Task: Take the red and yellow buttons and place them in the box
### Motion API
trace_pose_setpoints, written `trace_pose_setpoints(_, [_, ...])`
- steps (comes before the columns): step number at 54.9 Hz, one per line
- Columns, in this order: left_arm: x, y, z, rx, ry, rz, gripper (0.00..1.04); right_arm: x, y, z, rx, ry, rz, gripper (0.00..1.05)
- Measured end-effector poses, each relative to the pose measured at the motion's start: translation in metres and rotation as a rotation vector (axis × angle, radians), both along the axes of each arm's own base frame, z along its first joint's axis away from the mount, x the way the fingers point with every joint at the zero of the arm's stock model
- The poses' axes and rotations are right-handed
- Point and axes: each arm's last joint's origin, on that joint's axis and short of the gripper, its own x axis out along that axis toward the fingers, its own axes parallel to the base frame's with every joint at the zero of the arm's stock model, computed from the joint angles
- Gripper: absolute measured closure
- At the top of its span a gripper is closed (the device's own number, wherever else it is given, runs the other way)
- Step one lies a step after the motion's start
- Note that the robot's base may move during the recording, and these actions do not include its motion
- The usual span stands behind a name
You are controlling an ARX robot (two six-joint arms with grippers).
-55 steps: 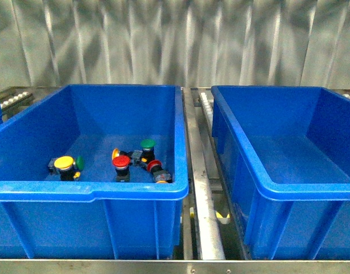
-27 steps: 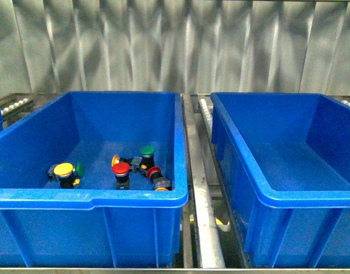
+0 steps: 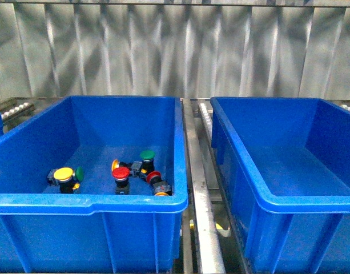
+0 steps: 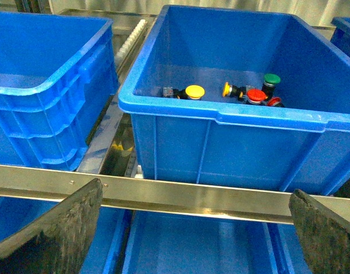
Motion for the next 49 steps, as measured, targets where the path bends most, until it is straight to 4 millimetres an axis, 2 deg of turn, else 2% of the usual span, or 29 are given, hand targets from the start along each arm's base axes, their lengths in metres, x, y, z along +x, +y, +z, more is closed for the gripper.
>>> trace_pose_setpoints(14, [0.0, 0.0, 0.0, 0.0, 0.0, 0.0, 0.08, 0.0, 0.0, 0.0, 0.0, 0.0, 0.0, 0.07])
trace_pose_setpoints(18, [0.002, 0.001, -0.001, -0.055, 0.076, 0.084, 0.08, 0.0, 0.0, 0.0, 0.0, 0.0, 0.0, 0.07])
trace_pose_setpoints(22, [0.015, 0.002, 0.017, -0.124, 0.108, 0.135, 0.08, 0.0, 0.0, 0.0, 0.0, 0.0, -0.002, 0.07])
trace_pose_setpoints(26, [0.038, 0.004, 0.051, -0.173, 0.061, 0.09, 0.08, 0.0, 0.0, 0.0, 0.0, 0.0, 0.0, 0.07])
trace_pose_setpoints(29, [0.068, 0.003, 0.085, -0.178, 0.025, 0.024, 0.08, 0.0, 0.0, 0.0, 0.0, 0.0, 0.0, 0.07])
trace_pose_setpoints(34, [0.112, -0.001, 0.111, -0.166, 0.071, -0.02, 0.08, 0.0, 0.0, 0.0, 0.0, 0.0, 0.0, 0.07])
trace_pose_setpoints(35, [0.117, -0.002, 0.113, -0.162, 0.079, -0.021, 0.08, 0.0, 0.0, 0.0, 0.0, 0.0, 0.0, 0.07])
trace_pose_setpoints(39, [0.16, -0.011, 0.123, -0.136, 0.17, -0.03, 0.08, 0.0, 0.0, 0.0, 0.0, 0.0, 0.0, 0.07])
trace_pose_setpoints(44, [0.208, -0.025, 0.12, -0.096, 0.311, -0.026, 0.08, 0.0, 0.0, 0.0, 0.0, 0.0, 0.0, 0.07])
trace_pose_setpoints(49, [0.244, -0.042, 0.121, -0.064, 0.4, -0.004, 0.08, 0.0, 0.0, 0.0, 0.0, 0.0, 0.0, 0.07])
